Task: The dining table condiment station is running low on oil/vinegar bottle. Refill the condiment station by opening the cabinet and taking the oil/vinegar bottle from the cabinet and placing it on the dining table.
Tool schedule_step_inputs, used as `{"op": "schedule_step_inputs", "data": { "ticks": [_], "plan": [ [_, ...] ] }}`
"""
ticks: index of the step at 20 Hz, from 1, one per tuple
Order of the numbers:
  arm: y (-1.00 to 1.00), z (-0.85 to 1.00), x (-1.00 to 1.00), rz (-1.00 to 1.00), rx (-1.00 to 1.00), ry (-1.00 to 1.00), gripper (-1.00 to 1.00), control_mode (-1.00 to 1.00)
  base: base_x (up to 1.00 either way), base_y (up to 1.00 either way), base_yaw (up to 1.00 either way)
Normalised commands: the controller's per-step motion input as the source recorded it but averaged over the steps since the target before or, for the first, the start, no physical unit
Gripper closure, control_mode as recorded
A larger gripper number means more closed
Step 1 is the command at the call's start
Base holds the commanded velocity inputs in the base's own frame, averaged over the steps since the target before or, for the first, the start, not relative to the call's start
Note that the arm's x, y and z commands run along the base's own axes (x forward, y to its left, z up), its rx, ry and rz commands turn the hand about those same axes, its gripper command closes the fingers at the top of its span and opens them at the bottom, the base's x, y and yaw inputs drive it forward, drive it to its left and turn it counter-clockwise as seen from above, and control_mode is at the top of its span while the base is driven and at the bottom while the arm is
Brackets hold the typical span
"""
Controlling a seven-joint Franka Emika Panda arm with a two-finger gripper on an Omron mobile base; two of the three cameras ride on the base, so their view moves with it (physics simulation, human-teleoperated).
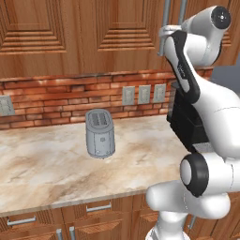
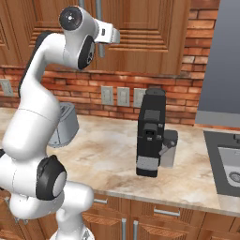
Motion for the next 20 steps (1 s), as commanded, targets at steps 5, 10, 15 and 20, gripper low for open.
{"op": "schedule_step_inputs", "data": {
  "ticks": [5,10,15,20],
  "plan": [
    [-0.16,0.00,0.48,0.09,0.02,0.00,-1.00,-1.00,0.00,0.00,0.00],
    [-0.02,0.00,0.49,0.07,0.00,-0.02,-1.00,-1.00,0.00,0.00,0.00],
    [0.08,-0.10,0.57,0.03,0.00,-0.06,1.00,-1.00,0.00,0.00,0.00],
    [0.42,-0.25,0.61,0.00,-0.04,-0.09,1.00,-1.00,0.00,0.00,0.00]
  ]
}}
